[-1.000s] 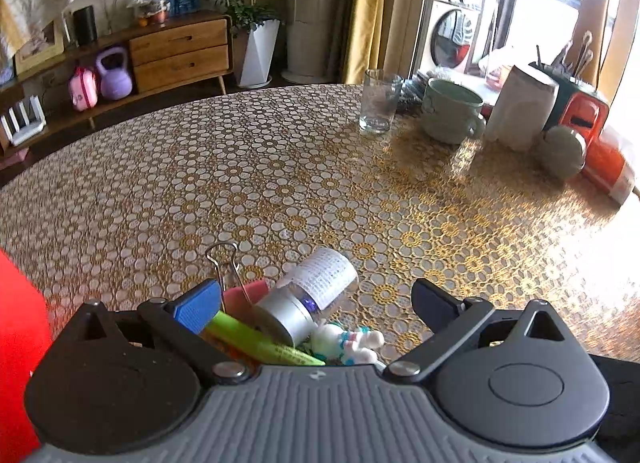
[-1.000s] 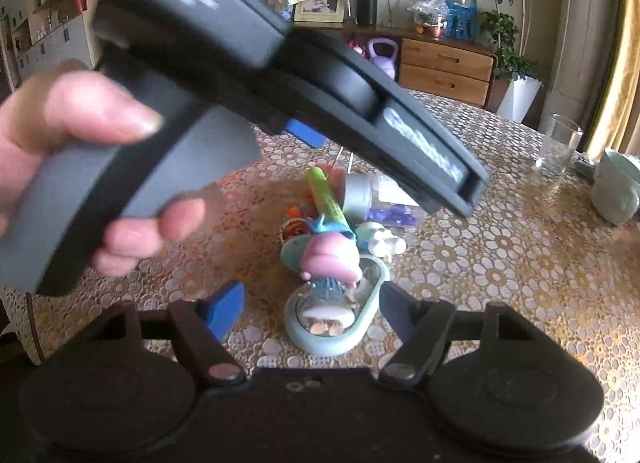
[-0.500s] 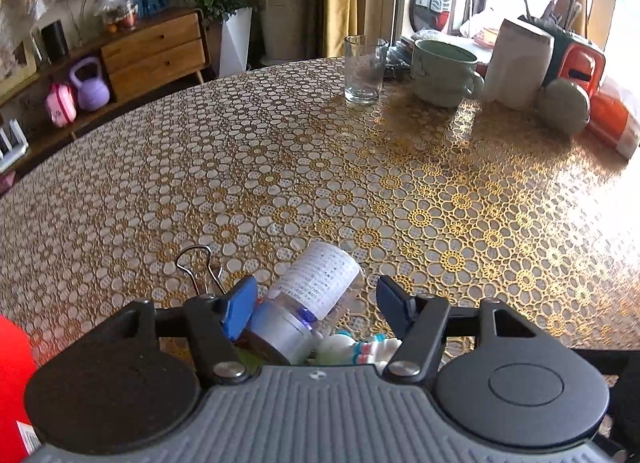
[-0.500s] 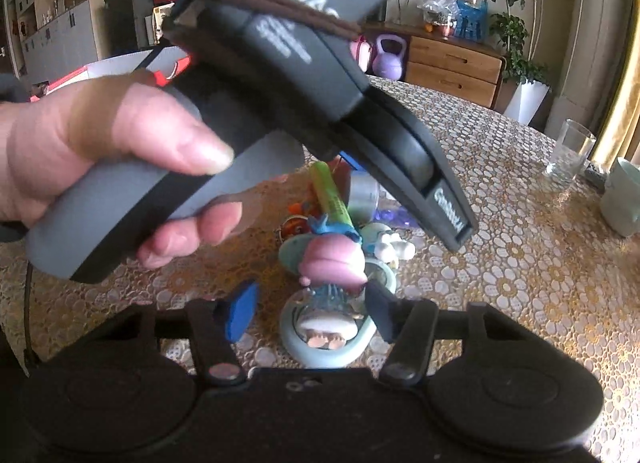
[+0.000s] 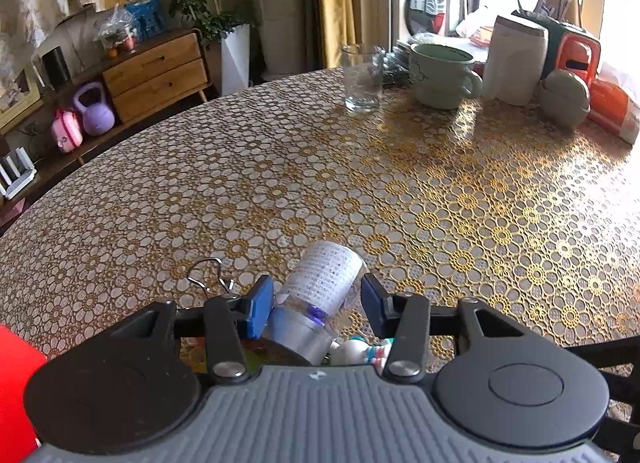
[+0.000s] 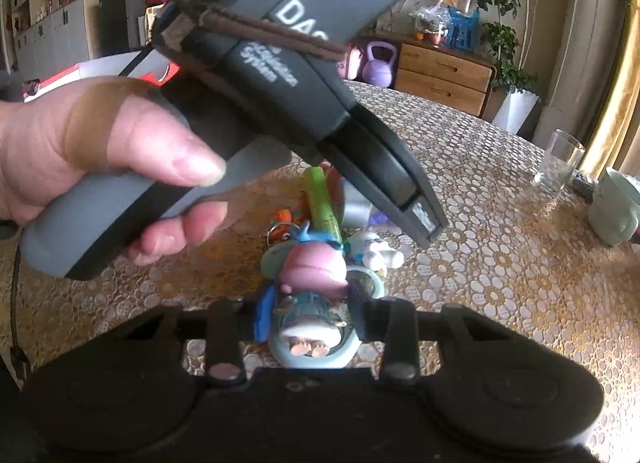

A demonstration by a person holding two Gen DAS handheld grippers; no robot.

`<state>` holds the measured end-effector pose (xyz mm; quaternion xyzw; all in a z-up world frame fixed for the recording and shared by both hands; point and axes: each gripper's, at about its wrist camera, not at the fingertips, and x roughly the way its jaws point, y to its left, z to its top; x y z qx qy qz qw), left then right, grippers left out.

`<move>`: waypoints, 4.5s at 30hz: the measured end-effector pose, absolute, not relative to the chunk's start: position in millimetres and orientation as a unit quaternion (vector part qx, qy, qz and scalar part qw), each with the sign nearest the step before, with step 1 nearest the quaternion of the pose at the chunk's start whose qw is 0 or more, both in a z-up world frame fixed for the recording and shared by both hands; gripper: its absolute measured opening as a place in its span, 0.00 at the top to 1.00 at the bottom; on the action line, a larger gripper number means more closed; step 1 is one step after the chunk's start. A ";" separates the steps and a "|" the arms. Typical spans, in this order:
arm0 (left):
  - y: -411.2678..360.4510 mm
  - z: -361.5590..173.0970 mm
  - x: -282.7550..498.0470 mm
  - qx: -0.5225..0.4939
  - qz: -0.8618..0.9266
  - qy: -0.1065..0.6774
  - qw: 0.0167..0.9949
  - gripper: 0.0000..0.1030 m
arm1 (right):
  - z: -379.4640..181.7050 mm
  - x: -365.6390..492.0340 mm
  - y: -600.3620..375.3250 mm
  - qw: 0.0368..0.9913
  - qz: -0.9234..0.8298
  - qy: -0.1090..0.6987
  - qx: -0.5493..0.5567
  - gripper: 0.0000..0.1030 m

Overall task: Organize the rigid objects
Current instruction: 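Grasp the clear silver-capped jar with the left tool while the right tool grasps the pink round case, then carry the clear jar and pink case with both tools into the red box, then open both tools to release the jar and pink case inside, then withdraw both tools from the box toward the remaining items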

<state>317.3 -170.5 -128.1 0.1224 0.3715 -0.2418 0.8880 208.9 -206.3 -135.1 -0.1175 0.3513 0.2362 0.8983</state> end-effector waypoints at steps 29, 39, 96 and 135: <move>-104.8 -45.8 263.7 0.014 -0.215 0.348 0.912 0.63 | -61.0 174.6 -259.5 0.927 0.173 0.332 -0.023 0.66; -65.7 -2.9 231.7 -0.006 -0.205 0.342 0.917 0.63 | -19.4 160.0 -240.1 0.933 0.187 0.306 -0.016 0.66; 195.8 -61.5 254.3 0.022 0.004 0.454 0.891 0.69 | -63.2 247.5 47.7 0.877 0.289 0.355 -0.144 0.66; 183.9 -49.9 223.6 -0.032 -0.003 0.458 0.889 0.69 | -51.3 217.1 21.4 0.860 0.297 0.401 -0.109 0.47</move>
